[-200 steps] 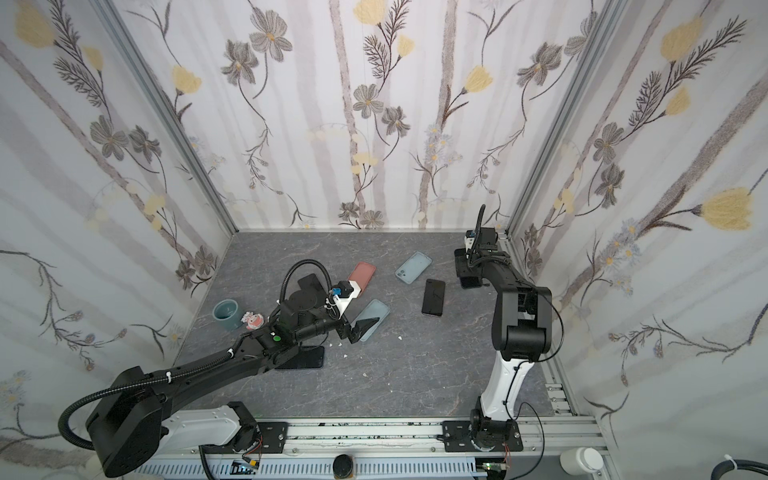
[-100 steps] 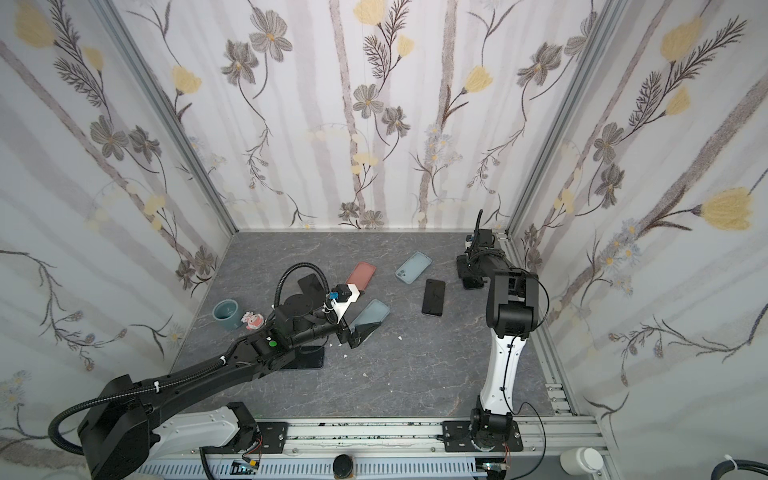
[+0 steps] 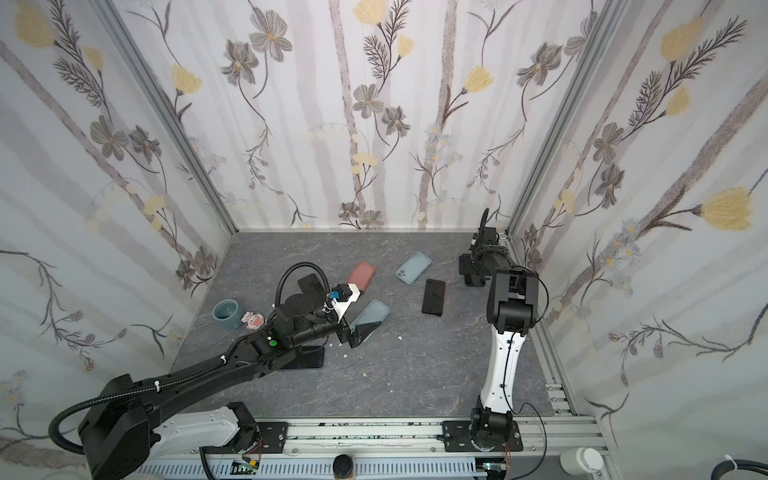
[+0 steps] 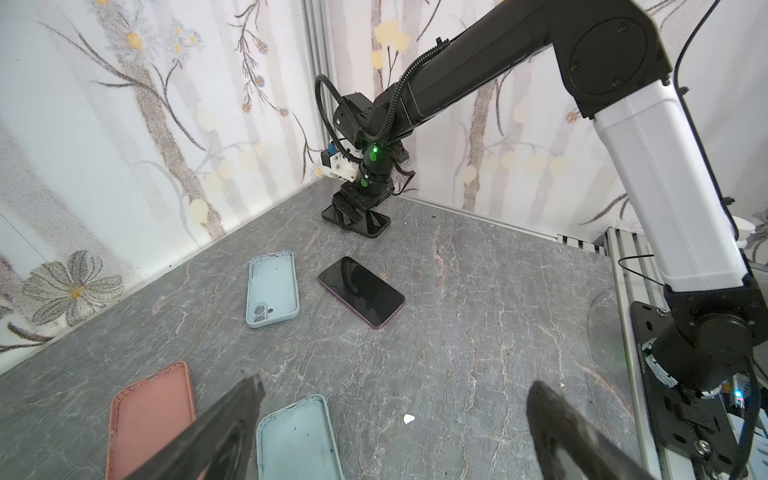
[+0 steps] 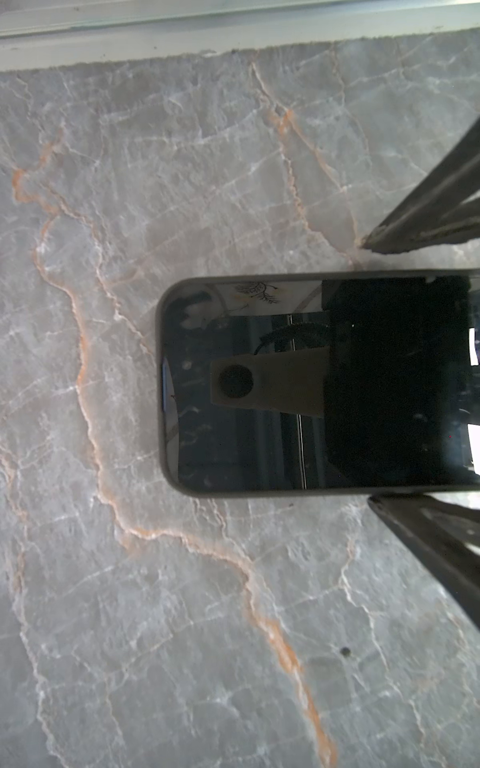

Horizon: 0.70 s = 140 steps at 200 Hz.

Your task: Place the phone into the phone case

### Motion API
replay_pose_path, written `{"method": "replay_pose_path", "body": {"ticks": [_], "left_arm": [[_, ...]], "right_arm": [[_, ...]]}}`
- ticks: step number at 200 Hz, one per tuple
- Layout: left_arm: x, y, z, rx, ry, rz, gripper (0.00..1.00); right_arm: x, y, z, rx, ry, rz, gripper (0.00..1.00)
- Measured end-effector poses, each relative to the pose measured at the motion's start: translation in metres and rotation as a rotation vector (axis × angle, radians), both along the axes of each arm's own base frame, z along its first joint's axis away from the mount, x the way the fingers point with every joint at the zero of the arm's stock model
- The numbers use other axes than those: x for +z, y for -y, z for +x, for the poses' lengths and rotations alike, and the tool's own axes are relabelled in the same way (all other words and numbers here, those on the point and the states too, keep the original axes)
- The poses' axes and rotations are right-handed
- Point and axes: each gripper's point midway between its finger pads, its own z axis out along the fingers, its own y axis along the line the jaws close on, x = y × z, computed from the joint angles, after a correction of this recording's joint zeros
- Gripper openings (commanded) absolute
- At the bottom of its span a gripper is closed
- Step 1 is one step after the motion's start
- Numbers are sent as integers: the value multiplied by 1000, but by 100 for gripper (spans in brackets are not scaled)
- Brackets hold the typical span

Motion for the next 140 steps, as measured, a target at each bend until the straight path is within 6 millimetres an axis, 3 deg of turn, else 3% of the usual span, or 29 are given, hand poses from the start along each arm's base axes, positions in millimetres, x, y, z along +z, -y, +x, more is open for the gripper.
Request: {"method": "replay_pose_path", "body": {"ticks": [23, 54, 107, 140], "left_arm": [[1, 0, 0, 0, -3, 3, 100], [-1, -1, 1, 7, -8, 10, 100], [-1, -1, 2, 11, -9, 9, 100], [-1, -1, 2, 15, -9, 9, 100]], "right_arm": [[1, -2, -6, -13, -15, 11, 100], [9, -7, -18, -28, -10, 22, 100], [29, -12, -18, -63, 69, -27, 100], [37, -31, -25, -54, 98, -47, 100]]}}
